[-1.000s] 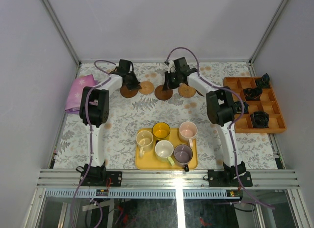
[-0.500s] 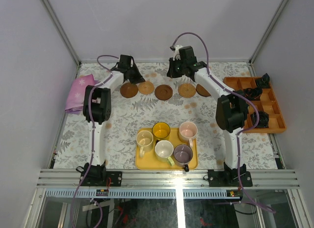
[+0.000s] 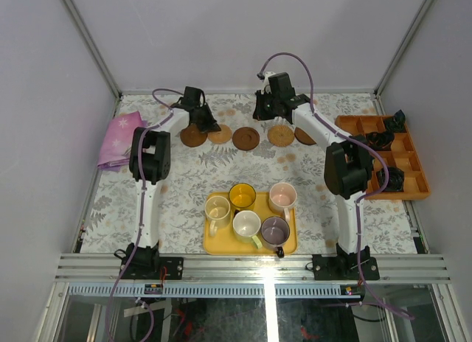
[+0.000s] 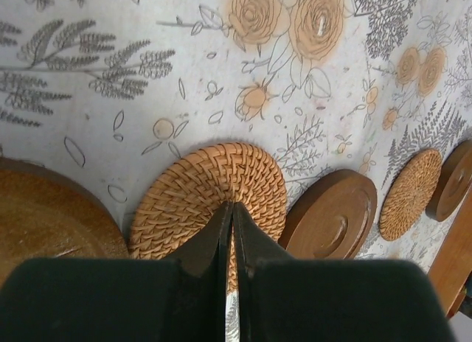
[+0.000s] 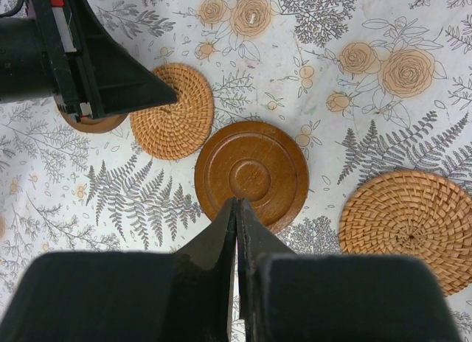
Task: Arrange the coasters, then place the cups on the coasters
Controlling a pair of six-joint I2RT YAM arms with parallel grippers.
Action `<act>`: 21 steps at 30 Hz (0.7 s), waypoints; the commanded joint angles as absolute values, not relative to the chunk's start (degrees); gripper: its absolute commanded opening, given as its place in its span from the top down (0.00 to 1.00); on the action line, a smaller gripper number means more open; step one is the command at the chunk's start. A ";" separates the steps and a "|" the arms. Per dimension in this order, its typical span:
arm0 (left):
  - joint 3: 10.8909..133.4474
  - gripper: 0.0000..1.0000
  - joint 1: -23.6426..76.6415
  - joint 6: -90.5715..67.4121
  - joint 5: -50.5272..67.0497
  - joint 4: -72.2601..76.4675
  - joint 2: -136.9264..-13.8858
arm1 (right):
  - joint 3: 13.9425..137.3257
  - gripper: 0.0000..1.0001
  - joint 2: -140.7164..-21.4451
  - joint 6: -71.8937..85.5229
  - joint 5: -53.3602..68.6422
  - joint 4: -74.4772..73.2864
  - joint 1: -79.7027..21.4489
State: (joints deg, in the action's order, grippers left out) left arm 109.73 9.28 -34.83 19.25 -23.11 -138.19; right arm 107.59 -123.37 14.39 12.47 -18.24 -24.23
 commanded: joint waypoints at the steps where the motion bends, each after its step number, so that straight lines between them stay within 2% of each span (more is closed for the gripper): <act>1: 103.20 0.98 9.48 -33.24 18.10 -29.75 -135.34 | 107.98 1.00 -120.16 14.99 11.66 -18.02 -24.09; 9: 95.49 0.98 9.40 -33.09 17.36 -26.39 -131.58 | 107.60 1.00 -120.51 15.28 12.44 -17.61 -24.13; 21: 100.11 0.98 8.82 -36.45 22.63 -16.44 -131.60 | 107.31 1.00 -119.79 13.77 11.88 -17.57 -24.12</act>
State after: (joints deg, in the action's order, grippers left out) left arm 98.28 9.28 -35.40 20.67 -21.37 -131.00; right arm 107.22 -123.37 14.90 12.51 -18.22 -24.21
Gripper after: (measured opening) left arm 0.022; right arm 0.011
